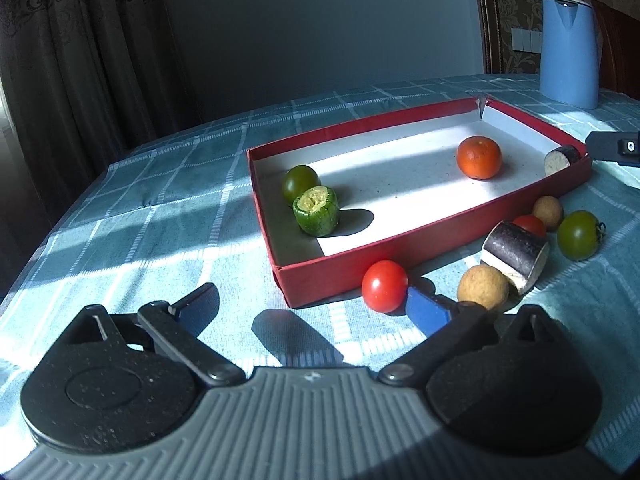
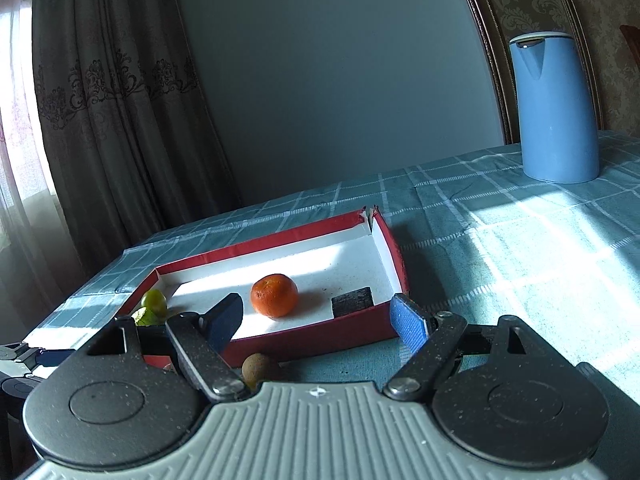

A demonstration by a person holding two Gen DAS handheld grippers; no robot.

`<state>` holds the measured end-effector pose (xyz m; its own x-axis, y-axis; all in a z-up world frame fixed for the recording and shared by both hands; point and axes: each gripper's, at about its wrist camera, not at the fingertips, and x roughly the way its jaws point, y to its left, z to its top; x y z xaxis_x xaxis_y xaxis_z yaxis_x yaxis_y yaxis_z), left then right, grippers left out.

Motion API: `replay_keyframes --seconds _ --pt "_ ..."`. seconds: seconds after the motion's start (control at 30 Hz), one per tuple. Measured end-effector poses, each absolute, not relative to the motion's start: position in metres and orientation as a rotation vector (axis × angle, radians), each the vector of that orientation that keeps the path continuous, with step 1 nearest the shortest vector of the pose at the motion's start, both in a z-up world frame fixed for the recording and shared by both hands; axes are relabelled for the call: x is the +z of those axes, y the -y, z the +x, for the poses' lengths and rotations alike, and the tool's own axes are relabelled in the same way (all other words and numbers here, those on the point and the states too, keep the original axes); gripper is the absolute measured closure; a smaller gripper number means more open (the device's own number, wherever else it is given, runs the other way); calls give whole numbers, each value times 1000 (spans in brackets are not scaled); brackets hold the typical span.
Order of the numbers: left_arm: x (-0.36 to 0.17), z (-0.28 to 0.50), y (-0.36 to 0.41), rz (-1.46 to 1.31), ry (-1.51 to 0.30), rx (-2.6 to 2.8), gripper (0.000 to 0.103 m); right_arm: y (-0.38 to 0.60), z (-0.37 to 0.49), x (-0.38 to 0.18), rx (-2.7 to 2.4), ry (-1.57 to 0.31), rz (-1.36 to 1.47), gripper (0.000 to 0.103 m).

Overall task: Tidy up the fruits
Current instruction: 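Close the left gripper on the beige potato while the right gripper grasps the dark green tomato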

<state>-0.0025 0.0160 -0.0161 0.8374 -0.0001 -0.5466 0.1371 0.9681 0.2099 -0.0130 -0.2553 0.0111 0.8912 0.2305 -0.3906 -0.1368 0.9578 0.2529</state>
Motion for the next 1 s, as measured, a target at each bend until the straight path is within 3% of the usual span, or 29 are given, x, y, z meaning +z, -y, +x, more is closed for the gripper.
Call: replay_keyframes --seconds 0.23,0.37,0.53,1.0 --pt "-16 1 -8 228 -594 -86 20 241 -17 10 184 -409 132 22" --pt "-16 0 -5 207 -589 -96 46 241 -18 10 170 -415 113 22" --pt "-18 -4 1 227 -582 -143 65 245 -26 10 148 -416 110 22" --pt "-19 -3 0 214 -586 -134 61 220 -42 -3 291 -529 7 23"
